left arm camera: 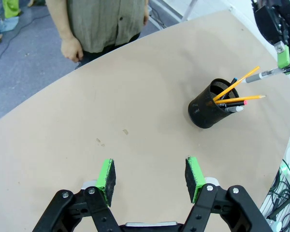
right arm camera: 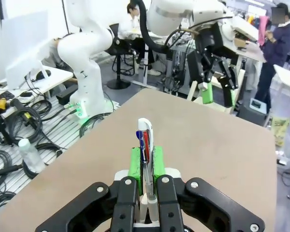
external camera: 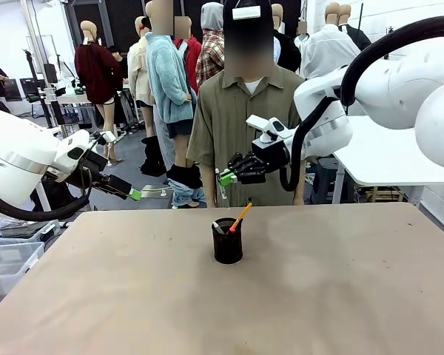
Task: Place the pens into the pen holder.
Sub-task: Pick up a writing instrument from the table and place it into the Pen holder.
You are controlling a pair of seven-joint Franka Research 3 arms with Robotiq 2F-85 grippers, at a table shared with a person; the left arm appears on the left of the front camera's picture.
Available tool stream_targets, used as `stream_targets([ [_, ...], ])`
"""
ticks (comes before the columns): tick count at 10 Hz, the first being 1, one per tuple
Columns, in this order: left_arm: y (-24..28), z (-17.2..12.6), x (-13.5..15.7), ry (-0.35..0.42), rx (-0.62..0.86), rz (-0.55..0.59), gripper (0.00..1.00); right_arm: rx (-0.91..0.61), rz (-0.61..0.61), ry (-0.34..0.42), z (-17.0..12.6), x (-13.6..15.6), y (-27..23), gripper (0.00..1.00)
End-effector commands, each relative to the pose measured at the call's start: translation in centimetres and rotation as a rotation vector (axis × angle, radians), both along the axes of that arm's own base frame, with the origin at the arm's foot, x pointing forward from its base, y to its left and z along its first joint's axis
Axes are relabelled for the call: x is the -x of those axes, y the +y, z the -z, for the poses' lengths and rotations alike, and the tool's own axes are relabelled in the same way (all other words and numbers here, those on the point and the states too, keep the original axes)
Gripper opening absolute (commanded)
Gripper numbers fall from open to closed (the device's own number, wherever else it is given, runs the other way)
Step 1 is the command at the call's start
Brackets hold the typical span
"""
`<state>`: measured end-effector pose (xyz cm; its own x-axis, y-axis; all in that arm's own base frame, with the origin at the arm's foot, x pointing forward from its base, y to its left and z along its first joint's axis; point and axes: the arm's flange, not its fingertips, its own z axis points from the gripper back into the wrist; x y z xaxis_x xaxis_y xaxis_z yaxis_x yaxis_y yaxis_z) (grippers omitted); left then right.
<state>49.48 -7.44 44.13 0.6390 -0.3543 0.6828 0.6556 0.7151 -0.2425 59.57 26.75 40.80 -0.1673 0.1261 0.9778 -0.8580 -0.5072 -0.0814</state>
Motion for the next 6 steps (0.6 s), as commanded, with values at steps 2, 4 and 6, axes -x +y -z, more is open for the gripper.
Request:
stream_targets([
  [2, 0.1, 0.0, -0.1, -0.003, -0.001, 0.014, 0.76, 0.011, -0.037, 0.064, 1.0, -1.2, 0.5, 0.00],
  [4, 0.1, 0.0, -0.1, -0.003, -0.001, 0.014, 0.76, 0.025, -0.037, 0.095, 2.7, -1.8, 1.0, 0.00],
  [6, 0.1, 0.0, -0.1, -0.003, -0.001, 0.014, 0.76, 0.035, -0.060, 0.134, 3.9, -2.2, 0.9, 0.00],
])
